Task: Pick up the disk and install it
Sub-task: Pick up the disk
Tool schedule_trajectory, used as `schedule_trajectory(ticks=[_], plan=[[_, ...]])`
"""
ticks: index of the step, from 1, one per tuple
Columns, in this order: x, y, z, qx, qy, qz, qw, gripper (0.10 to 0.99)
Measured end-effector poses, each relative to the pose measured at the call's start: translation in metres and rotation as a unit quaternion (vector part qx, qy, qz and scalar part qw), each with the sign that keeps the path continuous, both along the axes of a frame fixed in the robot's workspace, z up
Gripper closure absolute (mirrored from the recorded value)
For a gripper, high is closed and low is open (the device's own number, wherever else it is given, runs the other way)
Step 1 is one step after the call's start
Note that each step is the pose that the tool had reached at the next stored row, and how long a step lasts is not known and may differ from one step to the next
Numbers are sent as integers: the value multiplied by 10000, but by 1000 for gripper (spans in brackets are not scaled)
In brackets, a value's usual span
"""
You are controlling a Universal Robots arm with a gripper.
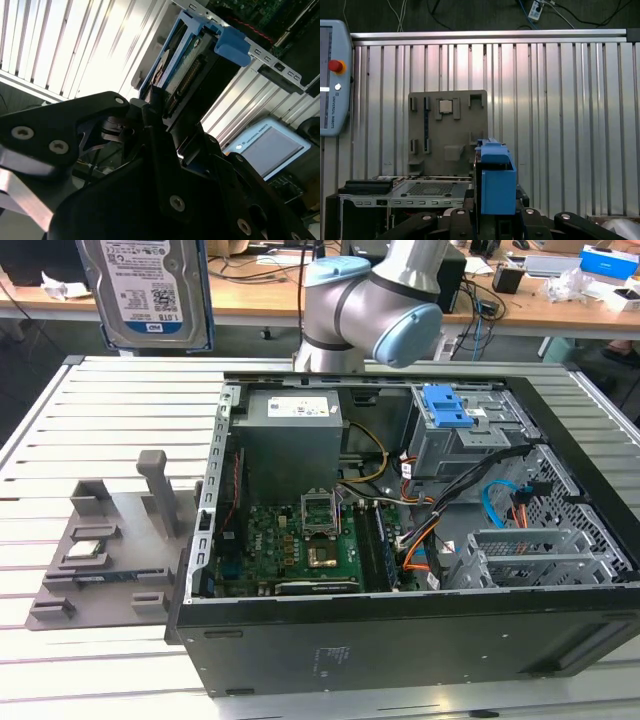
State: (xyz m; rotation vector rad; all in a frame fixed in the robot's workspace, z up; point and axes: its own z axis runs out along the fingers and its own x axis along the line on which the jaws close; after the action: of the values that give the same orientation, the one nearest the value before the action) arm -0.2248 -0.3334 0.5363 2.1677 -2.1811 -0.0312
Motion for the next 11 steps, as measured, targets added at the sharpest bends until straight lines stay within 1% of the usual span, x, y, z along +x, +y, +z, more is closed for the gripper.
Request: schedule_trajectory(ticks=[1, 2, 9, 10, 11], plan=[[54, 0, 0, 0, 0, 1, 10000, 725], [89, 0, 0, 0, 0, 0, 10000, 725], [299, 1, 0, 0, 0, 0, 10000, 725], [364, 0, 0, 0, 0, 0, 10000, 725], [409, 0, 0, 0, 0, 1, 10000, 725]])
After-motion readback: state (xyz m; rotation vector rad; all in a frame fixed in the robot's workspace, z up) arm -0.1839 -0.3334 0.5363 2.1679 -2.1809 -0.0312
